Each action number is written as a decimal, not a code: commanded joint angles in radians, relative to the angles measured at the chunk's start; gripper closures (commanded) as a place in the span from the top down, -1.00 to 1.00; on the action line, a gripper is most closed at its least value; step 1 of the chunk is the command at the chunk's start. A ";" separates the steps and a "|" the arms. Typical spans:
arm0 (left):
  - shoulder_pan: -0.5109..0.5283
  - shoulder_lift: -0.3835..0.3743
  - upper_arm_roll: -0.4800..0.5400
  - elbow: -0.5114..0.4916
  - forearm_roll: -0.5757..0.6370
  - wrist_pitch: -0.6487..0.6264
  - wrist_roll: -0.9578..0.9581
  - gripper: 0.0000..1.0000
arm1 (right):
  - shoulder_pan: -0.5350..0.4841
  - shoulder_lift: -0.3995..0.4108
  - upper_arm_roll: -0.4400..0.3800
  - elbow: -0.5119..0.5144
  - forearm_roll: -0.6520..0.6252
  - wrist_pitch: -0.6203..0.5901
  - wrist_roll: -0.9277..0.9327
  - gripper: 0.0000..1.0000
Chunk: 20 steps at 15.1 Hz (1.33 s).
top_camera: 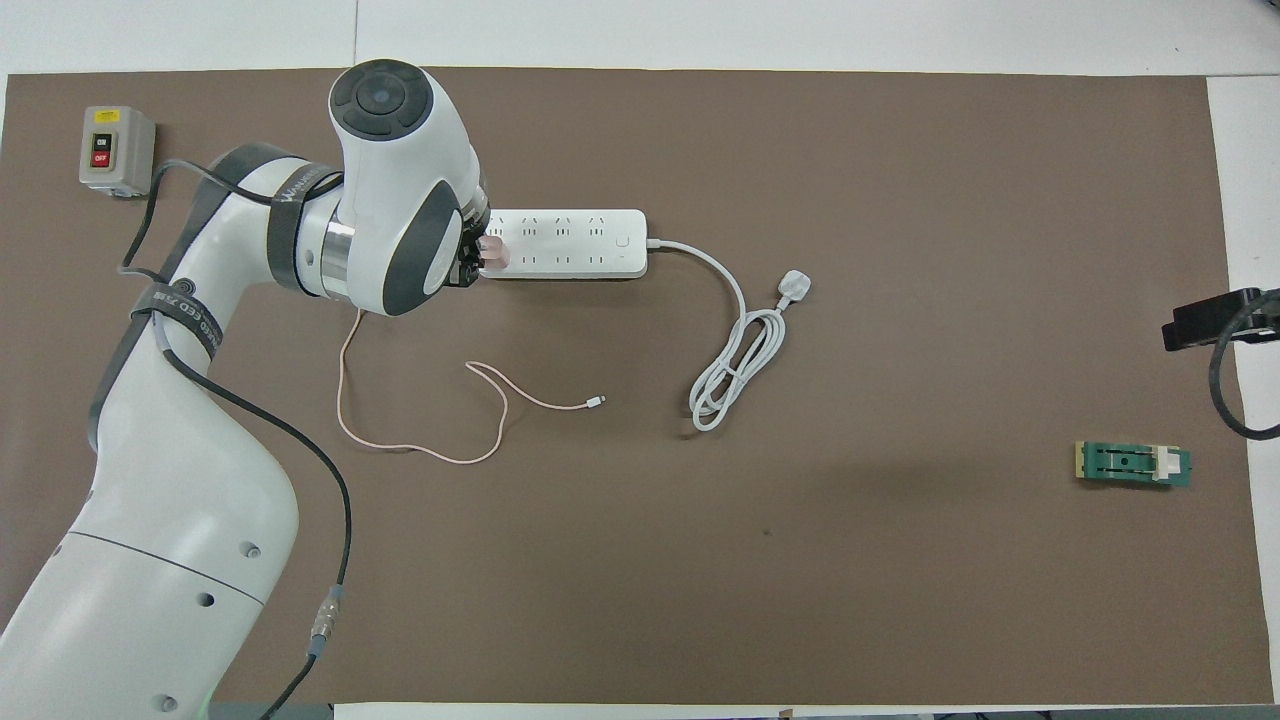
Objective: Plug charger into power strip
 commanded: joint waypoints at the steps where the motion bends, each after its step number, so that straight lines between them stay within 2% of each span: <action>1: -0.036 -0.019 0.011 -0.056 0.016 -0.018 -0.045 -1.00 | -0.020 -0.014 0.014 -0.009 -0.002 -0.015 -0.019 1.00; 17: -0.057 -0.011 0.011 -0.068 0.018 0.007 -0.089 -1.00 | -0.020 -0.014 0.016 -0.009 -0.002 -0.015 -0.017 1.00; 20: -0.042 -0.011 0.007 -0.082 0.016 0.046 -0.083 -1.00 | -0.020 -0.014 0.016 -0.009 -0.002 -0.015 -0.019 1.00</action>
